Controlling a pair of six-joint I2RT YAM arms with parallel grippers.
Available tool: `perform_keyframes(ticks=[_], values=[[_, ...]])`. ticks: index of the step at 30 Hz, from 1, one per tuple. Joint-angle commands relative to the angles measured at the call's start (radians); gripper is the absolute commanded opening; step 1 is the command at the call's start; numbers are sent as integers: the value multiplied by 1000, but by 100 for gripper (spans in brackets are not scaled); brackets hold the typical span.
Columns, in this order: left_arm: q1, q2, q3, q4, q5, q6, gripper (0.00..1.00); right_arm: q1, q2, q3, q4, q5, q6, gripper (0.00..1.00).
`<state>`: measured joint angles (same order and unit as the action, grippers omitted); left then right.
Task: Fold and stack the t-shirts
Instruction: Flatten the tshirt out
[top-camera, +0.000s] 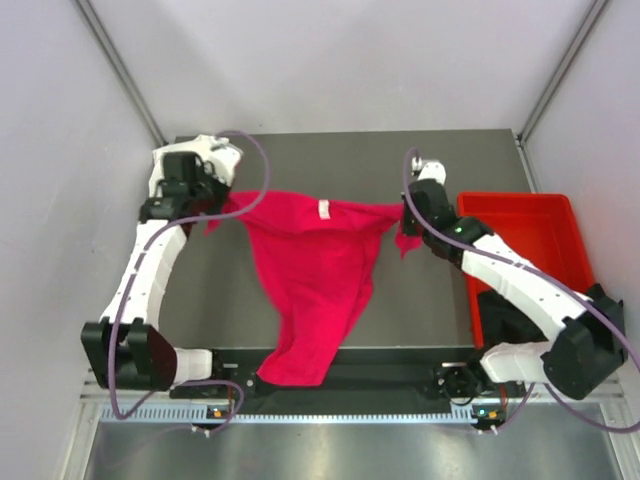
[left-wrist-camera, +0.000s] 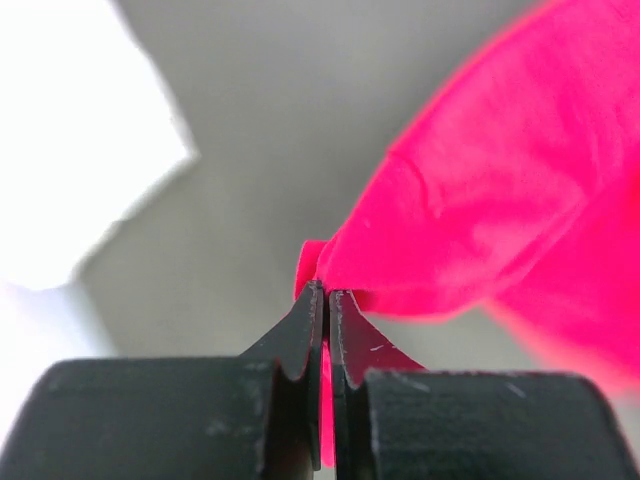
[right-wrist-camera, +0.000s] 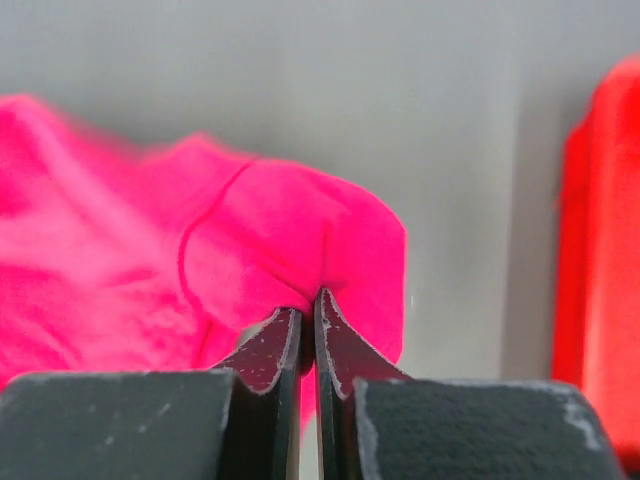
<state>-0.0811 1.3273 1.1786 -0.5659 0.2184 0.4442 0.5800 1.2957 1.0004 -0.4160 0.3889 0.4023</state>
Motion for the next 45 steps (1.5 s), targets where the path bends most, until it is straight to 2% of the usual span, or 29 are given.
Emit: perform_keyframes(ticks=[1, 3, 7, 10, 15, 18, 19, 21, 22, 23, 25, 27, 30, 31, 32, 33, 35, 37, 38, 39, 40, 41, 42, 44, 45], values=[[73, -74, 127, -63, 19, -4, 0, -23, -58, 121, 14, 22, -114, 0], [99, -77, 209, -72, 6, -12, 0, -32, -41, 180, 22, 8, -161, 0], [204, -77, 358, -71, -27, -53, 0, -32, 7, 410, -9, -36, -203, 0], [260, -88, 444, -62, -54, -70, 0, -34, 2, 487, -9, -102, -209, 0], [280, -83, 550, -54, -108, -61, 0, -34, 10, 544, 49, -234, -237, 0], [285, -47, 636, -55, -131, -67, 0, -43, 127, 714, 46, -234, -264, 0], [290, -27, 659, -58, -137, -70, 0, -49, 169, 821, 48, -249, -261, 0], [294, -10, 731, -65, -146, -75, 0, -80, 308, 952, 51, -301, -231, 0], [296, 10, 752, -65, -165, -75, 0, -94, 359, 1094, 51, -346, -211, 0], [297, 16, 798, -65, -175, -82, 0, -101, 454, 1163, 52, -364, -170, 0], [305, 36, 845, -69, -185, -97, 0, -130, 532, 1326, 72, -421, -131, 0], [307, 39, 885, -77, -176, -108, 0, -153, 571, 1354, 132, -429, -93, 0], [307, 1, 833, -78, 20, -125, 0, -205, 516, 1240, 241, -459, -39, 0], [307, -46, 785, -65, 106, -145, 0, -216, 493, 1124, 271, -487, -33, 0], [307, -69, 683, -62, 304, -151, 0, -229, 438, 1054, 331, -496, -39, 0], [300, -110, 632, -63, 391, -160, 0, -252, 409, 914, 359, -504, -46, 0], [275, -140, 490, -78, 551, -179, 0, -272, 343, 787, 388, -519, -91, 0], [170, -161, 364, -141, 558, -145, 0, -299, 301, 631, 373, -513, -121, 0], [114, -166, 319, -163, 488, -122, 0, -310, 292, 579, 368, -510, -144, 0], [-22, -177, 272, -169, 439, -107, 0, -315, 283, 472, 375, -504, -158, 0], [-79, -174, 180, -172, 411, -84, 0, -316, 277, 425, 382, -492, -174, 0], [-129, -168, 140, -172, 392, -79, 0, -316, 271, 384, 396, -483, -204, 0], [-225, -142, 106, -167, 351, -76, 0, -318, 272, 321, 399, -467, -215, 0], [-331, -106, 37, -155, 290, -71, 0, -324, 295, 287, 402, -420, -227, 0], [-436, -73, 21, -152, 248, -71, 0, -342, 309, 276, 401, -404, -224, 0]])
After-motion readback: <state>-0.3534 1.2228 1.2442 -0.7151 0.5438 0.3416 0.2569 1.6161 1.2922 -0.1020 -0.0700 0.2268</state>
